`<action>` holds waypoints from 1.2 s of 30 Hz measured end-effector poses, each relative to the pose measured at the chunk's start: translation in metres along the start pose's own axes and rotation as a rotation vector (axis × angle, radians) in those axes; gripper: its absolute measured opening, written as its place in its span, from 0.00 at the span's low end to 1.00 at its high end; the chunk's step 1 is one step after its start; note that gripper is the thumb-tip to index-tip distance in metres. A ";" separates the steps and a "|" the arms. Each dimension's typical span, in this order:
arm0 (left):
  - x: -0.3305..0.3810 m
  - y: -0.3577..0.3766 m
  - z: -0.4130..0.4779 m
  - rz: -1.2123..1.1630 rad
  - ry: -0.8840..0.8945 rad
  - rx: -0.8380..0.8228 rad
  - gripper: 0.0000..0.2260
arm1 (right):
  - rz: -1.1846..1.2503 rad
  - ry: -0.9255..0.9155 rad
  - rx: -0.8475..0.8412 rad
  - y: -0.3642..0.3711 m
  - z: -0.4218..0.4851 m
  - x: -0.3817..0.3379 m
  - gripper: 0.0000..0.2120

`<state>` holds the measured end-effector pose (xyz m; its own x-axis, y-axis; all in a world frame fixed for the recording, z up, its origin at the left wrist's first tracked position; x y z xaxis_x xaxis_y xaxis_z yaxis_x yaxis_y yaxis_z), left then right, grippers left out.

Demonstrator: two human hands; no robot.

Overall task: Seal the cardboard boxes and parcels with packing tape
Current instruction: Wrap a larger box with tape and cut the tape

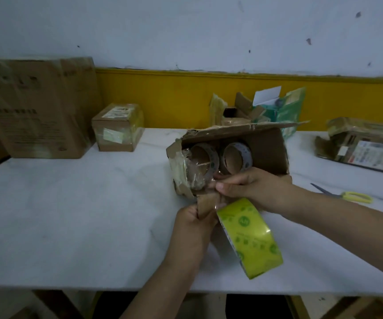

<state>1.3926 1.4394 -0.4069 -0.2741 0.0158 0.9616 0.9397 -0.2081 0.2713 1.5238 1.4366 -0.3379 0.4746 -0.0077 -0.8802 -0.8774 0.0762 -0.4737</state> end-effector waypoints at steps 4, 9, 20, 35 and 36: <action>-0.004 -0.001 0.002 0.025 0.046 -0.012 0.02 | 0.067 0.186 -0.049 -0.004 0.005 -0.001 0.22; -0.014 -0.004 0.008 0.061 -0.041 0.086 0.15 | -0.218 0.226 -0.044 -0.008 0.017 -0.005 0.13; -0.010 -0.004 0.002 0.095 0.058 0.007 0.11 | -0.131 0.233 -0.214 -0.003 0.018 -0.004 0.26; -0.004 -0.004 0.002 -0.051 -0.047 0.021 0.07 | -0.210 -0.095 -0.073 -0.036 -0.019 -0.035 0.28; -0.004 -0.004 0.003 -0.071 -0.059 0.013 0.08 | -0.218 -0.106 -0.112 -0.034 -0.027 -0.036 0.28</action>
<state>1.3907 1.4435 -0.4121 -0.3277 0.0880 0.9407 0.9211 -0.1918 0.3388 1.5349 1.4074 -0.2912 0.6531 0.0931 -0.7515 -0.7529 -0.0266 -0.6576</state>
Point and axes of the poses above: each hand's wrist, its own z-axis towards the middle knuckle, its own y-axis out of the palm, x = y × z, the point moved 4 cm from there along z, towards the middle knuckle, and after that the axes turned 10 degrees about x, right-handed, at the moved point
